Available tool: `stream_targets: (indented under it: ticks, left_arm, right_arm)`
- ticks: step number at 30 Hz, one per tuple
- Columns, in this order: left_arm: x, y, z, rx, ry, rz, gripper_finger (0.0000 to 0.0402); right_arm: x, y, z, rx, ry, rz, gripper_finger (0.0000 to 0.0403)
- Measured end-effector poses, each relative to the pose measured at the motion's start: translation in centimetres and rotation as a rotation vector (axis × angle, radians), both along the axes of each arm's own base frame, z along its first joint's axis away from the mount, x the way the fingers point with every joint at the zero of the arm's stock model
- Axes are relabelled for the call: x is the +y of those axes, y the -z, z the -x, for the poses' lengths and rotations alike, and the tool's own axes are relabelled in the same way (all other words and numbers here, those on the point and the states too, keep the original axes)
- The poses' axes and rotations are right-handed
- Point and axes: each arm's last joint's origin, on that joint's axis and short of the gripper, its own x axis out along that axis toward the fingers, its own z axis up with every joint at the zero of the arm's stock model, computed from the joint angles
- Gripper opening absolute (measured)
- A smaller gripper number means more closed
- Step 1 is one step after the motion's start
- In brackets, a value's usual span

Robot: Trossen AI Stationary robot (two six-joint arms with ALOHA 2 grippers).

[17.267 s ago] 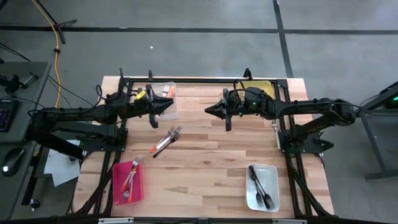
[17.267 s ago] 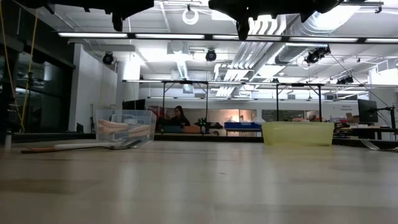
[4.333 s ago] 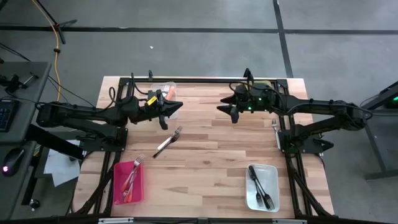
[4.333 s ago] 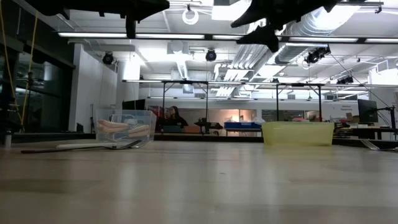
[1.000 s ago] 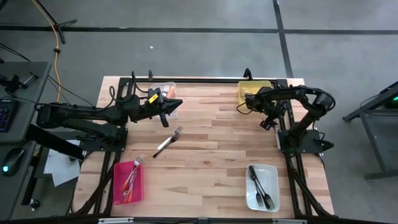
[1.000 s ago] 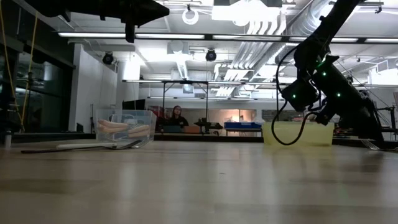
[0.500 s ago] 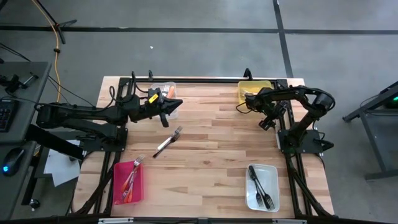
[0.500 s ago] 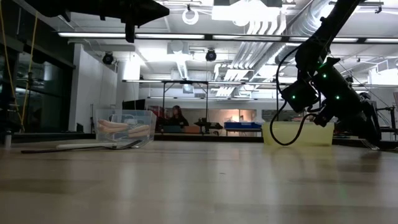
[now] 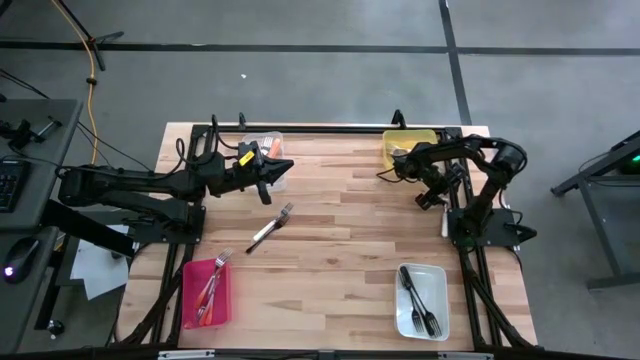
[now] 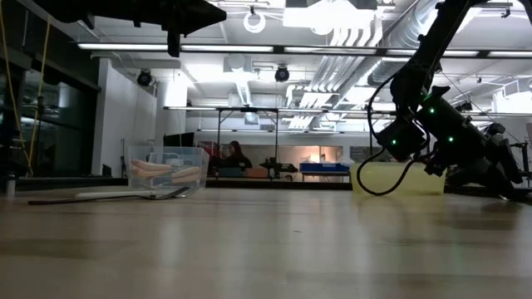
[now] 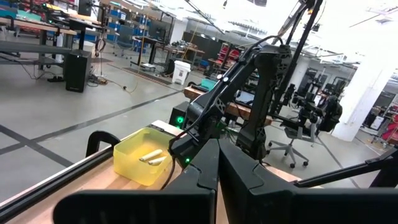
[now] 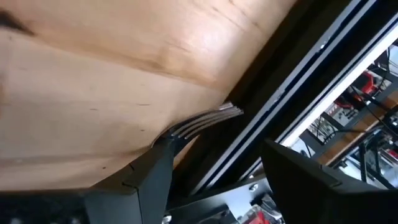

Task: Sort silverware by color (type)
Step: Put the white fork into the yellow bin

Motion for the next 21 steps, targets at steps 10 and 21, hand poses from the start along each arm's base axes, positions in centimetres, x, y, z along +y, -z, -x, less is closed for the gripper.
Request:
stream_targets:
  ticks: [10,21]
  left_arm:
    - [0.0,0.0,0.0,0.000,0.001,0.000,0.0000]
    - [0.0,0.3,0.0,0.029,0.001,0.004,0.0000]
  right_arm:
    - [0.5,0.1,-0.5,-0.005,-0.018,0.017,0.0231]
    - [2.5,0.1,-2.0,-0.027,-0.060,0.018,0.0231]
